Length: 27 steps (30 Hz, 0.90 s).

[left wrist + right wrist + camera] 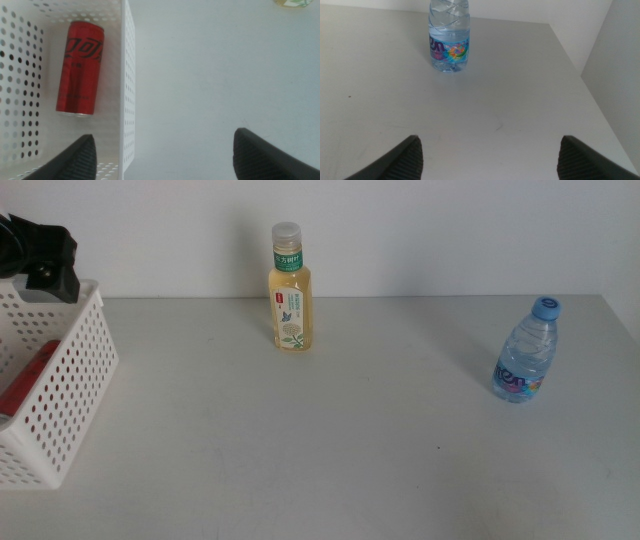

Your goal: Use arms to grab the bottles and put them into the dustbin to the left of the table.

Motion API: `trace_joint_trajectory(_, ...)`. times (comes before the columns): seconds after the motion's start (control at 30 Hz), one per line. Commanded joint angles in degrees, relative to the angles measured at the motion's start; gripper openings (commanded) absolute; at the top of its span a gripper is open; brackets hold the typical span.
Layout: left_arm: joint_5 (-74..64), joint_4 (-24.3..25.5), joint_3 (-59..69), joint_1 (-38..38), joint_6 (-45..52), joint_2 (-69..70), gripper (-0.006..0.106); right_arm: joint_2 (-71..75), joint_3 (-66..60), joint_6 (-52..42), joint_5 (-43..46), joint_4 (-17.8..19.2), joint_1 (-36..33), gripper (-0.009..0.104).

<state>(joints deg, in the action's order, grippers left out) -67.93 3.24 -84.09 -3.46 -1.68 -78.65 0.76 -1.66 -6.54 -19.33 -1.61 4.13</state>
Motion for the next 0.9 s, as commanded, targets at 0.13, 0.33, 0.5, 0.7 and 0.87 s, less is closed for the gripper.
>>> trace_joint_trajectory(0.13,8.61,5.42,3.15,-6.98,-4.83,8.05,0.094,1.23,0.58,-0.51,3.82,0.56,0.29,0.075)
trace_joint_trajectory(0.33,31.71,7.17,18.64,-13.04,-6.02,17.24,0.094,1.23,0.58,-0.51,3.82,0.56,0.29,0.075)
trace_joint_trajectory(0.5,53.86,6.93,34.69,-15.44,-6.02,21.59,0.094,1.23,0.58,-0.51,3.82,0.56,0.29,0.075)
trace_joint_trajectory(0.7,71.34,4.47,48.21,-15.44,-6.02,21.48,0.094,1.23,0.58,-0.51,3.82,0.56,0.29,0.075)
trace_joint_trajectory(0.87,80.24,1.78,53.58,-15.31,-6.02,20.91,0.094,1.23,0.58,-0.51,3.82,0.56,0.29,0.075)
